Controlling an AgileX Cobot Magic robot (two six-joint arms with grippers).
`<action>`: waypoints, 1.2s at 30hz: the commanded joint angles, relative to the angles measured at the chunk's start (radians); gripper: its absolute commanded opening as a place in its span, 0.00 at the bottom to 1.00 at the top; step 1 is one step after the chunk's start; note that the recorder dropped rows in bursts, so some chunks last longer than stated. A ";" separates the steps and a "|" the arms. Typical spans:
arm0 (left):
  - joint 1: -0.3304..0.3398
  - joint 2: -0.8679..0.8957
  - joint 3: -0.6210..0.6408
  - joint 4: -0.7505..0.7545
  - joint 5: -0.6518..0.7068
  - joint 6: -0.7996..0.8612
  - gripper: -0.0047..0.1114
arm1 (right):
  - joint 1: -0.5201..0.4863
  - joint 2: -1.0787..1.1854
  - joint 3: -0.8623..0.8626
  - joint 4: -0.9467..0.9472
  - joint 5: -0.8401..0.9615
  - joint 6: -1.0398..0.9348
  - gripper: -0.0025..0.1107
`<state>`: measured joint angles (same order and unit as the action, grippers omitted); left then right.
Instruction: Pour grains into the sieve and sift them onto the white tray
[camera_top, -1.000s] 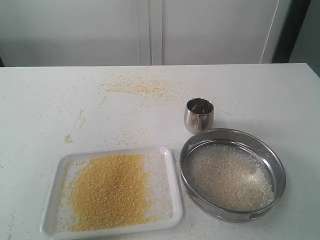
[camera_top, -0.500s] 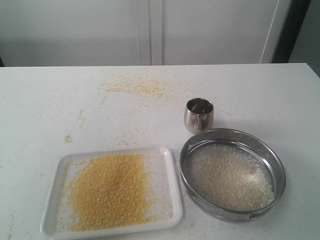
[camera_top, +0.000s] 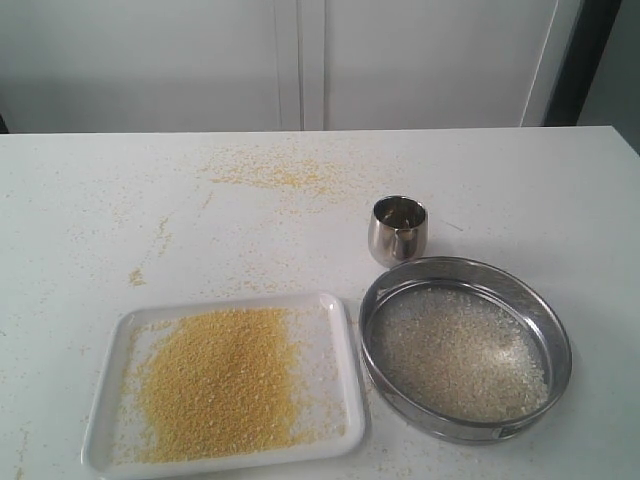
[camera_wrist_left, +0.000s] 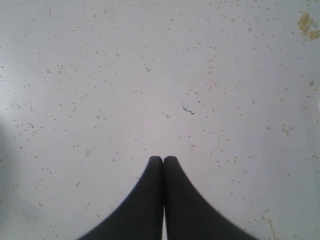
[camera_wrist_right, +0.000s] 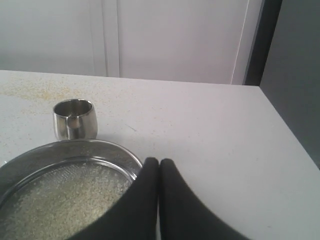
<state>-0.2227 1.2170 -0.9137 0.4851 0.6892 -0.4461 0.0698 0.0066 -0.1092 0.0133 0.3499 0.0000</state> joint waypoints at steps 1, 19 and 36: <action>0.001 -0.009 0.008 0.002 0.012 -0.003 0.04 | 0.004 -0.007 0.064 -0.019 -0.063 0.000 0.02; 0.001 -0.009 0.008 0.002 0.012 -0.003 0.04 | 0.004 -0.007 0.109 -0.043 -0.035 0.000 0.02; 0.001 -0.009 0.008 0.002 0.012 -0.003 0.04 | 0.004 -0.007 0.109 -0.043 -0.013 0.000 0.02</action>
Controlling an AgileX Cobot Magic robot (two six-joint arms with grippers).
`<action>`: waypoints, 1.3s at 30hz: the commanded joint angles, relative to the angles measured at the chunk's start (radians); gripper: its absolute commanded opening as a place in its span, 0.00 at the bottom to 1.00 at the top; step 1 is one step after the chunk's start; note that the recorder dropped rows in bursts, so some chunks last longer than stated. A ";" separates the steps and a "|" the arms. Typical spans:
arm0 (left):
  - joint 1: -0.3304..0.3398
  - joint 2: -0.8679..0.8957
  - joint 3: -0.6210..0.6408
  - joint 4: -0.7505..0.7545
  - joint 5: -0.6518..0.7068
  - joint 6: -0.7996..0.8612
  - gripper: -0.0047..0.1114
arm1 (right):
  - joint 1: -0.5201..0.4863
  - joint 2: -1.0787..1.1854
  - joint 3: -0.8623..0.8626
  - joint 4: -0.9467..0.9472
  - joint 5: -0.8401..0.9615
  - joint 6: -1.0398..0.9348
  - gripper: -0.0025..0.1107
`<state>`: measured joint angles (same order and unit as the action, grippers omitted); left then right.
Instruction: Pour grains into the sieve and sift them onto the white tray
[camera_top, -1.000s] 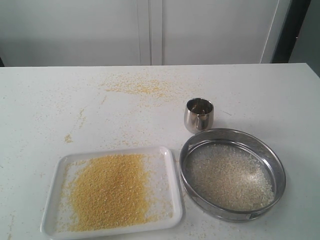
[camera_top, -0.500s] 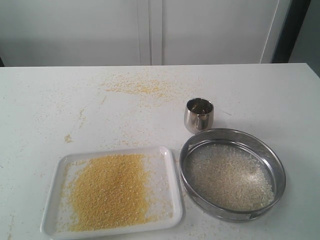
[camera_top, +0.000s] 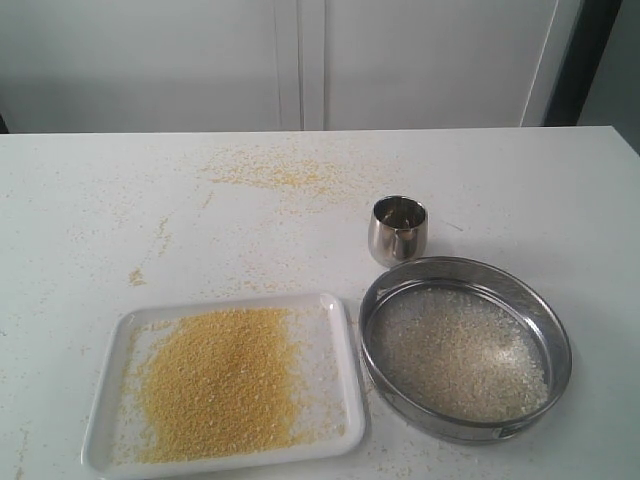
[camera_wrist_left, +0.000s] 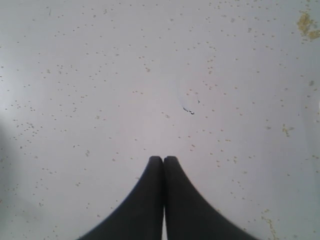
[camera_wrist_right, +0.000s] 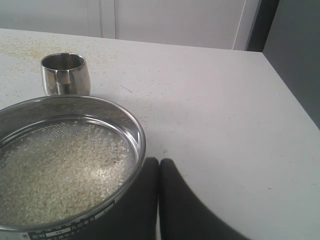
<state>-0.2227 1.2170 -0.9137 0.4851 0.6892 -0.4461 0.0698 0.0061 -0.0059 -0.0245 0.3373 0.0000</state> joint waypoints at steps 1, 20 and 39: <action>0.001 -0.009 0.008 -0.002 0.012 -0.003 0.04 | 0.004 -0.006 0.006 -0.005 0.000 0.000 0.02; 0.001 -0.221 0.081 -0.238 -0.205 0.201 0.04 | 0.004 -0.006 0.006 -0.005 0.000 0.000 0.02; 0.001 -0.650 0.354 -0.248 -0.321 0.316 0.04 | 0.004 -0.006 0.006 -0.003 -0.001 0.000 0.02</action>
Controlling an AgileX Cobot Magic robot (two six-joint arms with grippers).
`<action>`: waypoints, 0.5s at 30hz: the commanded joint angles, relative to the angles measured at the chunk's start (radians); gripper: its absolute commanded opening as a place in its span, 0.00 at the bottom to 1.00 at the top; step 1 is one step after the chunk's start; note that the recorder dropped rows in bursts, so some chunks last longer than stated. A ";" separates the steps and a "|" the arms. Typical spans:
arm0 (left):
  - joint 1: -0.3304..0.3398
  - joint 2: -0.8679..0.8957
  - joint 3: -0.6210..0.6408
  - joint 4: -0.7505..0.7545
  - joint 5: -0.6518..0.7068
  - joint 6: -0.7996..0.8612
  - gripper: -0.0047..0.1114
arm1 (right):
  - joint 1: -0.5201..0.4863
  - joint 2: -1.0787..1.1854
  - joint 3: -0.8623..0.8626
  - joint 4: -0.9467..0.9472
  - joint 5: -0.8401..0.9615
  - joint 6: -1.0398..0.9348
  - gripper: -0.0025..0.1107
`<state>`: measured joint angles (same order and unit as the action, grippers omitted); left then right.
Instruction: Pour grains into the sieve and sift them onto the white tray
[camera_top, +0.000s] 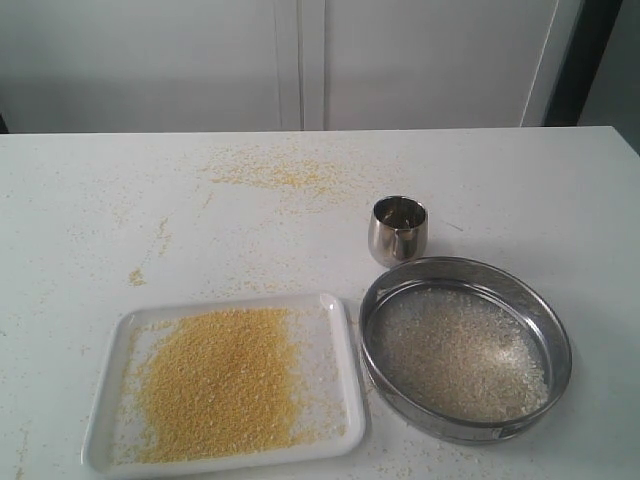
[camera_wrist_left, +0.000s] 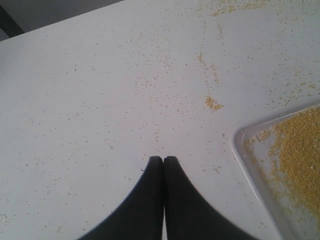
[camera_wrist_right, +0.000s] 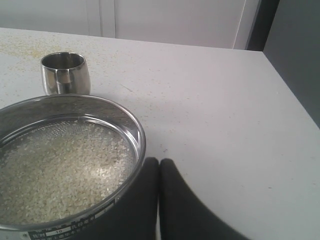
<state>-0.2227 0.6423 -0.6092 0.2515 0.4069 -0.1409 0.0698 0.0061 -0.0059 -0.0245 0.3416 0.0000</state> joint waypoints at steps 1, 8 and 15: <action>0.001 -0.097 0.064 -0.019 -0.053 0.015 0.04 | 0.004 -0.006 0.006 -0.003 -0.005 0.000 0.02; 0.067 -0.240 0.139 -0.142 -0.083 0.141 0.04 | 0.004 -0.006 0.006 -0.003 -0.005 0.000 0.02; 0.127 -0.378 0.197 -0.142 -0.085 0.141 0.04 | 0.004 -0.006 0.006 -0.003 -0.005 0.000 0.02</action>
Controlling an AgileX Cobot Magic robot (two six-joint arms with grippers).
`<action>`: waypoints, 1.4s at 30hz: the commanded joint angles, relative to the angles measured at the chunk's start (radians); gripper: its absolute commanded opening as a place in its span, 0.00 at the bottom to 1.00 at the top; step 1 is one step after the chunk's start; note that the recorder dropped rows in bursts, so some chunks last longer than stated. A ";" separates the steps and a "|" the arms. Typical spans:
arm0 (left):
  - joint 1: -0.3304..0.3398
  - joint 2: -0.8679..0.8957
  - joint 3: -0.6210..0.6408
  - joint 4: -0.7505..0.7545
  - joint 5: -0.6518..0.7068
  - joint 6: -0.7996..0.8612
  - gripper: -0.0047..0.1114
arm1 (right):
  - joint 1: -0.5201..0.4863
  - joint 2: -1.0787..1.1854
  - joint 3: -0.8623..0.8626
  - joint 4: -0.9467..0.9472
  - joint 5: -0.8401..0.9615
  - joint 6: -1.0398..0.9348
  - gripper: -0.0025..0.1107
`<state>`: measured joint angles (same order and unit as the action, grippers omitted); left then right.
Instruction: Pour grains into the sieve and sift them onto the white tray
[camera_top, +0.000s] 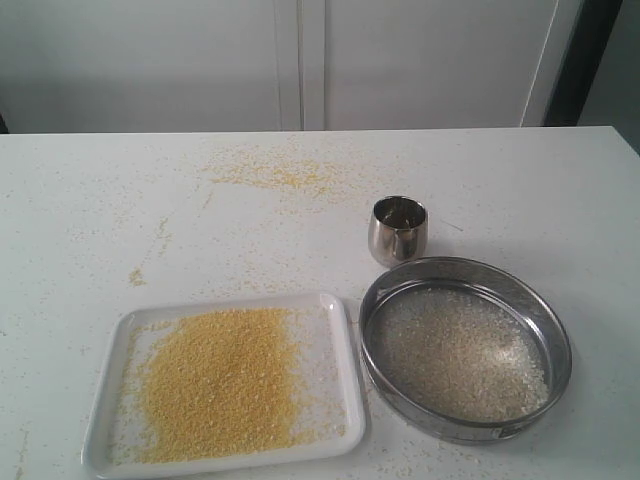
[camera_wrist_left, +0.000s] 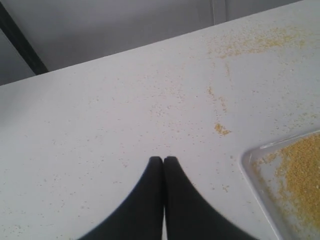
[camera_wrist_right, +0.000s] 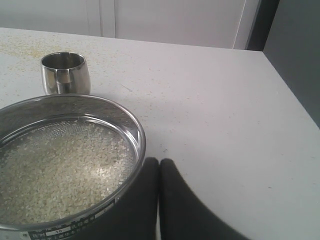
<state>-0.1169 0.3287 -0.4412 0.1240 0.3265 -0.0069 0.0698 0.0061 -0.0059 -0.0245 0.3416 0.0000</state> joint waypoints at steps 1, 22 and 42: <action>0.027 -0.079 0.035 -0.015 -0.005 0.000 0.04 | 0.004 -0.006 0.006 -0.003 -0.005 0.000 0.02; 0.095 -0.315 0.320 -0.103 -0.079 -0.021 0.04 | 0.004 -0.006 0.006 -0.003 -0.005 0.000 0.02; 0.095 -0.329 0.441 -0.152 -0.132 -0.015 0.04 | 0.004 -0.006 0.006 -0.003 -0.005 0.000 0.02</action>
<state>-0.0257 0.0048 -0.0044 -0.0112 0.1943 -0.0205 0.0698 0.0061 -0.0059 -0.0245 0.3416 0.0000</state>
